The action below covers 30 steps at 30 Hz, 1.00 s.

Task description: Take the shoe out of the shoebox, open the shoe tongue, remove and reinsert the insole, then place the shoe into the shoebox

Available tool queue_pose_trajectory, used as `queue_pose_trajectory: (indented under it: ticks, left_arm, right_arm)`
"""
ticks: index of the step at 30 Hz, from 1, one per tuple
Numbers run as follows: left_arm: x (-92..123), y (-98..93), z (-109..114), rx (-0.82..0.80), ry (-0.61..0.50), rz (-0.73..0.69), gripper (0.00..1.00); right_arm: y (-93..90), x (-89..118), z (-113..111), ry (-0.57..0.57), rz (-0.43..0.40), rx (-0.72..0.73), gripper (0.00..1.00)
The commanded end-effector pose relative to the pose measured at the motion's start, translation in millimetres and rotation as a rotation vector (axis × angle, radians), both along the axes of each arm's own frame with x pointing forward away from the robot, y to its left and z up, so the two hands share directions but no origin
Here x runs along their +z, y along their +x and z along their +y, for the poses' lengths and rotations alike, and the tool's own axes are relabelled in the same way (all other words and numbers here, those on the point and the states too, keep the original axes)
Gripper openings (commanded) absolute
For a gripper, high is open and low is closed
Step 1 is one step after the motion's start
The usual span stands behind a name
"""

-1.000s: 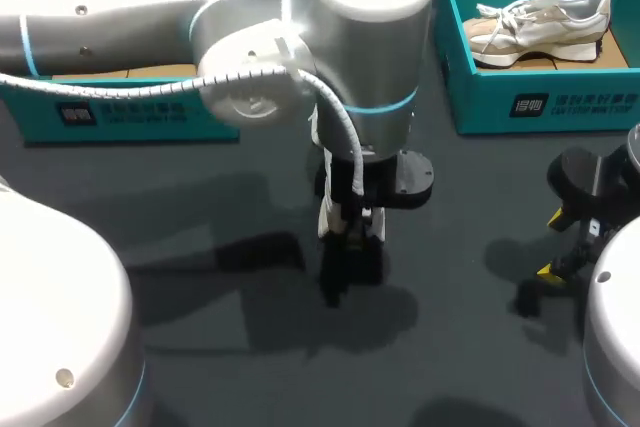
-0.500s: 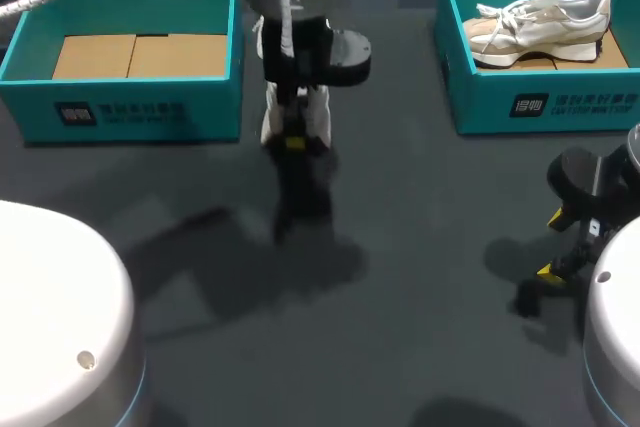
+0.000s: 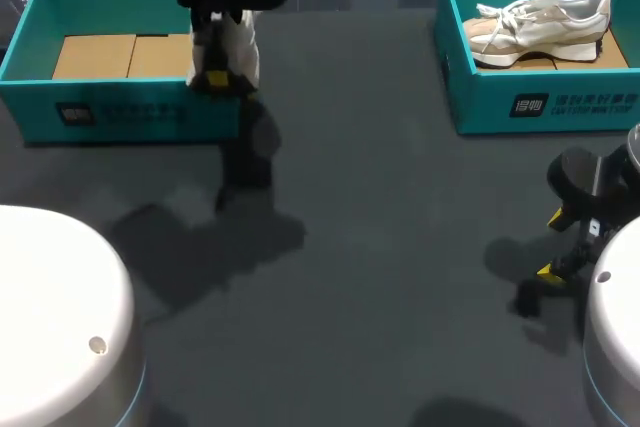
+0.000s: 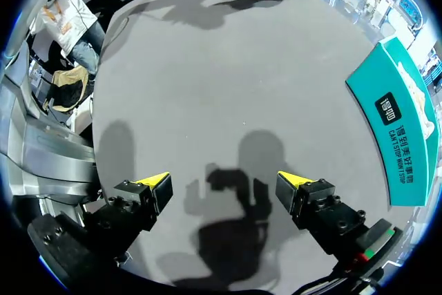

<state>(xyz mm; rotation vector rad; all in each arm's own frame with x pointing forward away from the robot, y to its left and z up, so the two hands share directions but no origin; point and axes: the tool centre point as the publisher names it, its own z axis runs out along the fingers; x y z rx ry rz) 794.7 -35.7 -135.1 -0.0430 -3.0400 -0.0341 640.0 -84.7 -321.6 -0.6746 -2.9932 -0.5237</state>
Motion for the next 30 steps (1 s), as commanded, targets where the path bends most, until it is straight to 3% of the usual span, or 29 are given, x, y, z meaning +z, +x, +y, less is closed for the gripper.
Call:
queue_pose_trajectory:
  ticks: [1, 19, 23, 30]
  left_arm:
    - [7, 13.0, 37, -0.001, -0.023, 0.017, 0.00]
    - [7, 13.0, 37, -0.001, -0.023, 0.017, 0.00]
    - [2, 34.0, 63, 0.012, -0.032, 0.047, 0.00]
    - [-2, 91.4, 123, 0.028, -0.011, 0.016, 0.00]
  right_arm:
    - [-1.6, 0, 0, -0.001, -0.002, 0.000, 1.00]
    - [-1.6, 0, 0, -0.001, -0.002, 0.000, 1.00]
    - [-1.6, 0, 0, -0.001, -0.002, 0.000, 1.00]
    - [-1.6, 0, 0, -0.001, -0.002, 0.000, 1.00]
